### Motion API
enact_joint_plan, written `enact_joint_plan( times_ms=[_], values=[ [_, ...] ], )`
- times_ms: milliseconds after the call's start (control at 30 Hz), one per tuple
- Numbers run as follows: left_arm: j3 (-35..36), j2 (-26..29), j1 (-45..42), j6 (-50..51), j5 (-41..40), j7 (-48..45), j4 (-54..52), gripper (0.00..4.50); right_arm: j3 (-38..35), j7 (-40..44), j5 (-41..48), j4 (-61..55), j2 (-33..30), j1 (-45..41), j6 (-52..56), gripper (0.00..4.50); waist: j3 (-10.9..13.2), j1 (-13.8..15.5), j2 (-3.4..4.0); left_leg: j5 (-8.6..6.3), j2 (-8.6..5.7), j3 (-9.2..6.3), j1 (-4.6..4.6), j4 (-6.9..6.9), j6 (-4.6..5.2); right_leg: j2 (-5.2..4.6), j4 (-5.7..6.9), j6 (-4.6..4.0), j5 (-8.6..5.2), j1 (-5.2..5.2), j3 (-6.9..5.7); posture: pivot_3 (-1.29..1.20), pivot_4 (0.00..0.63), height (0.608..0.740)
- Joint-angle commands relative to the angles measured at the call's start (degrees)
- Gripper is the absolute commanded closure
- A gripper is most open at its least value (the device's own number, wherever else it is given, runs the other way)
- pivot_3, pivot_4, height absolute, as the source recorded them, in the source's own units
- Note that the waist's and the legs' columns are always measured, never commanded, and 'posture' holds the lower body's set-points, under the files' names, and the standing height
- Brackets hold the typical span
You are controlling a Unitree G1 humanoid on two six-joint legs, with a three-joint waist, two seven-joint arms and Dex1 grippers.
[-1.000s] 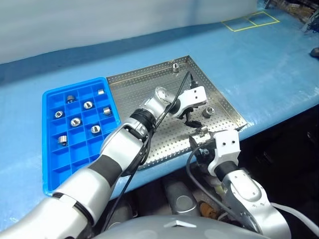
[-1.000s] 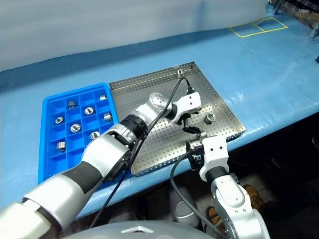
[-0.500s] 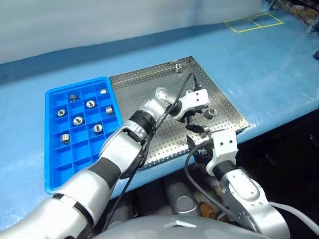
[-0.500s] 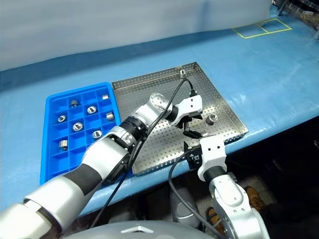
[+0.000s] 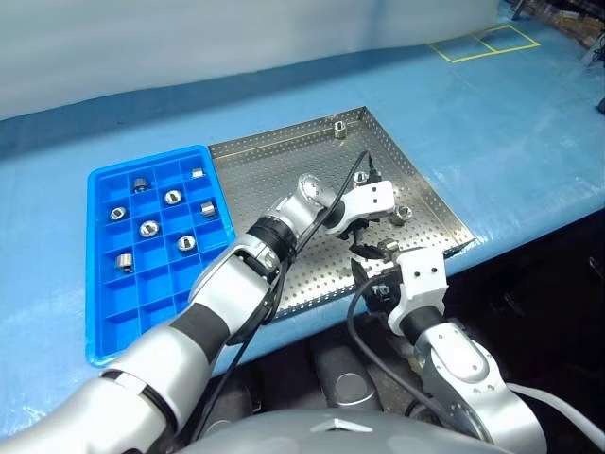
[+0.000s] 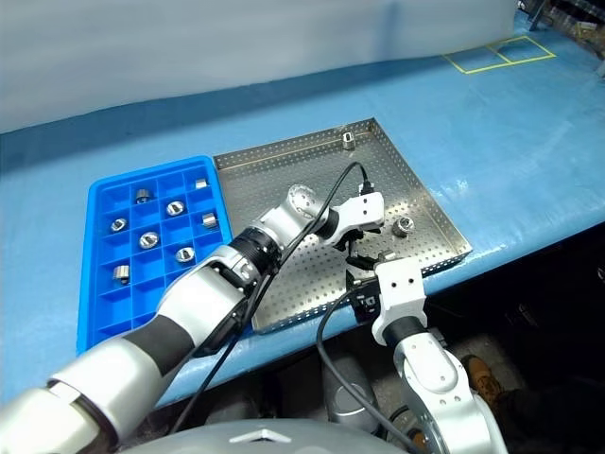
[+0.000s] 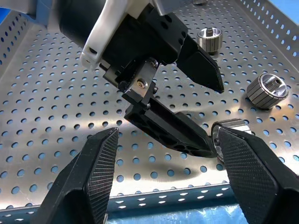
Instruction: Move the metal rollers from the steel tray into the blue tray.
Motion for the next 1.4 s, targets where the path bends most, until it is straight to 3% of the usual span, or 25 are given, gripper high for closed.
enact_joint_plan(
  times_ms=[33, 300, 467, 633, 767, 900, 1133, 1400],
  values=[
    [-0.73, -5.30, 1.03, -0.36, 0.13, 1.09, -1.29, 0.03, 0.15, -0.53, -0.22, -1.10, 0.32, 0.36, -1.24, 0.90, 0.00, -0.10, 0.00, 0.00, 0.00, 0.00, 0.00, 0.00, 0.00, 0.00, 0.00, 0.00, 0.00, 0.00, 0.00, -0.40, 0.150, 0.740],
    [-0.95, -6.84, 2.31, -1.01, -1.68, 1.14, -1.77, 0.03, 0.00, -0.78, -0.46, -1.13, 0.39, 0.86, -1.58, 0.90, 0.00, -1.41, 0.00, 0.00, 0.00, 0.00, 0.00, 0.00, 0.00, 0.00, 0.00, 0.00, 0.00, 0.00, 0.00, -0.41, 0.150, 0.740],
    [-1.33, -6.36, 2.59, -1.28, -1.84, 0.67, -1.93, 1.56, -0.34, -0.65, -0.18, -1.43, 0.46, 0.99, -1.27, 0.90, 0.00, -1.88, 0.00, 0.00, 0.01, 0.00, 0.00, 0.00, 0.00, 0.00, 0.00, 0.00, 0.00, 0.01, 0.00, -0.41, 0.150, 0.740],
    [-1.13, -6.13, 2.39, -1.60, -1.85, 1.60, -1.64, 3.22, -1.01, 2.90, 2.05, -5.16, -3.14, 6.97, -1.53, 0.90, 0.00, -1.88, 0.00, 0.00, 0.00, -0.02, -0.01, -0.02, 0.01, 0.00, -0.02, 0.02, -0.02, 0.01, 0.00, -0.41, 0.150, 0.740],
    [-0.79, -6.45, 2.22, -2.12, -2.18, 2.48, -1.02, 3.22, -2.87, 5.04, 3.18, -5.83, -7.32, 14.62, -6.69, 0.90, 0.00, -1.97, 0.00, -0.05, -0.01, -0.02, -0.03, -0.01, 0.08, -0.01, -0.09, 0.10, -0.06, 0.04, 0.00, -0.42, 0.150, 0.740],
    [0.01, -6.89, 1.91, -2.59, -2.70, 4.10, -0.36, 3.22, -3.93, 3.63, 3.17, -5.83, -7.42, 16.91, -8.06, 0.90, 0.01, -2.74, -0.01, -0.07, 0.00, 0.01, -0.02, 0.00, 0.09, -0.03, -0.16, 0.15, -0.04, 0.07, 0.02, -0.45, 0.150, 0.740],
    [4.86, -5.76, 0.68, -1.64, -6.50, 8.09, -0.91, 3.22, -1.84, 1.82, 2.69, -5.83, -6.31, 14.93, -6.32, 0.90, 0.01, -3.68, -0.02, -0.08, 0.03, 0.03, 0.01, -0.02, 0.09, -0.05, -0.20, 0.19, -0.02, 0.09, 0.02, -0.43, 0.150, 0.740],
    [12.66, 1.36, 4.24, 2.33, -12.28, 13.30, -11.48, 3.22, -1.12, 0.92, 2.44, -3.32, -3.98, 5.14, -3.75, 0.90, 0.00, -2.08, 0.00, -0.09, 0.01, 0.03, -0.03, -0.01, 0.12, -0.04, -0.25, 0.22, 0.00, 0.09, 0.02, -0.34, 0.150, 0.740]
  ],
)
